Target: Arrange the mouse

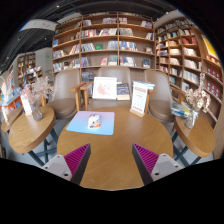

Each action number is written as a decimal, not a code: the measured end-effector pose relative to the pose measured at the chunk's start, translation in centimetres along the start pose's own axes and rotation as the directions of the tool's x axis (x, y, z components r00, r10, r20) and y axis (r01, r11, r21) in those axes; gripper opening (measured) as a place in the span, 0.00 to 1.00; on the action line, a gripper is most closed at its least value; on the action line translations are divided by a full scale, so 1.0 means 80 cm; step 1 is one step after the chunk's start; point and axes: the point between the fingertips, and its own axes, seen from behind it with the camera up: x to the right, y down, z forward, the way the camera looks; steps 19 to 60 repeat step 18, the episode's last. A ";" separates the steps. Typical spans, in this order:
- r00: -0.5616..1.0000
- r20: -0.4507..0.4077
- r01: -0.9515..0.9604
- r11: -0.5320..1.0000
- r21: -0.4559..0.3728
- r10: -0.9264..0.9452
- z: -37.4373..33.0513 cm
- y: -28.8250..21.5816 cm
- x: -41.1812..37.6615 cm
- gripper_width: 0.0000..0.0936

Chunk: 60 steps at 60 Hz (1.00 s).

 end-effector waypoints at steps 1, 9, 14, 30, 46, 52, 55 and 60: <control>1.000 -0.006 0.003 1.000 0.003 -0.003 -0.005 0.002 0.004 0.92; 0.999 -0.032 0.028 0.999 0.016 -0.028 -0.033 0.021 0.023 0.91; 0.999 -0.029 0.032 0.999 0.012 -0.031 -0.044 0.029 0.026 0.91; 0.999 -0.028 0.025 1.000 0.018 -0.025 -0.053 0.028 0.027 0.91; 0.999 -0.028 0.025 1.000 0.018 -0.025 -0.053 0.028 0.027 0.91; 0.999 -0.028 0.025 1.000 0.018 -0.025 -0.053 0.028 0.027 0.91; 0.999 -0.028 0.025 1.000 0.018 -0.025 -0.053 0.028 0.027 0.91; 0.999 -0.028 0.025 1.000 0.018 -0.025 -0.053 0.028 0.027 0.91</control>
